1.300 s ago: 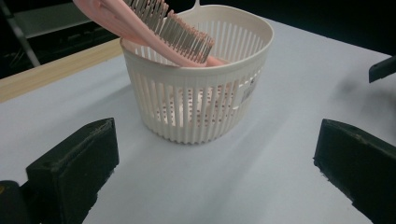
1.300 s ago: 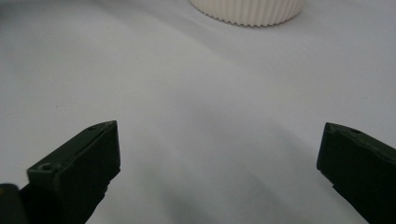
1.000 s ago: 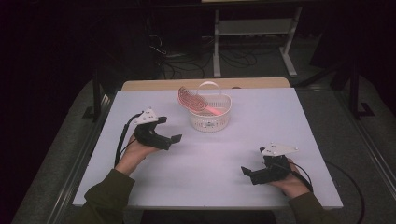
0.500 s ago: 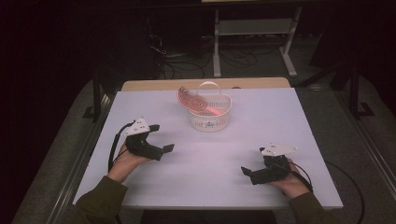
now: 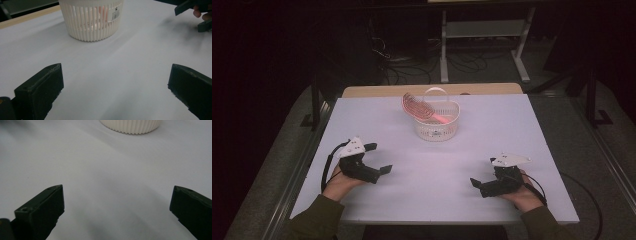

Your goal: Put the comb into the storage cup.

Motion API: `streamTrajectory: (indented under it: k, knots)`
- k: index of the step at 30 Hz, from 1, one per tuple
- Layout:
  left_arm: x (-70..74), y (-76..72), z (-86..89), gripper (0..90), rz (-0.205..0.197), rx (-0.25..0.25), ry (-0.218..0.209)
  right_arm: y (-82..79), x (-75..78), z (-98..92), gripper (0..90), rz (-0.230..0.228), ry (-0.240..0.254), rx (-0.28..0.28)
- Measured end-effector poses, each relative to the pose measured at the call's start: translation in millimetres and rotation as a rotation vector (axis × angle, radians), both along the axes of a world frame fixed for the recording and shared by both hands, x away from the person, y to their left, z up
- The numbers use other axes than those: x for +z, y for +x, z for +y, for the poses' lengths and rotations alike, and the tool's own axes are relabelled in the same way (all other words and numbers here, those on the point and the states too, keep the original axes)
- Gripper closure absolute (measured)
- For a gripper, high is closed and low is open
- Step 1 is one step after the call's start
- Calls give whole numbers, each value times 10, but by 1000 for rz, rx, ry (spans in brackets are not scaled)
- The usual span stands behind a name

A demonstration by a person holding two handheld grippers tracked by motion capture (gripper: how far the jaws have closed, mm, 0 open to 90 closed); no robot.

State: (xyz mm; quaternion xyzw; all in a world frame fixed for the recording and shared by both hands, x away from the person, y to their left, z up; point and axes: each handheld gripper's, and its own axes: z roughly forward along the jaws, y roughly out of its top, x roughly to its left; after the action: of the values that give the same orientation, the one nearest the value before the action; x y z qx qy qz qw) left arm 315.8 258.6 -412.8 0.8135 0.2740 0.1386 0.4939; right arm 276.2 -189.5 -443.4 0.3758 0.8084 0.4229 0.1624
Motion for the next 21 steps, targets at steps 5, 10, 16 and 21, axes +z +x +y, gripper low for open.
streamTrajectory:
  k: [5, 10, 16, 21]
  knots:
    - [-51, -69, 35, 1, 4, 3, -3, -6, 0, -1, 0, 0, -2, 0]
    - [-90, -118, 54, 1, 10, 2, -2, -9, 5, 3, 0, 0, -1, -2]
    - [-156, -151, 61, 1, 24, 4, 23, -3, 0, -2, 0, -1, -1, -1]
    - [-181, -173, 61, 1, 30, 8, 29, -4, 0, -1, 0, 0, 0, -2]
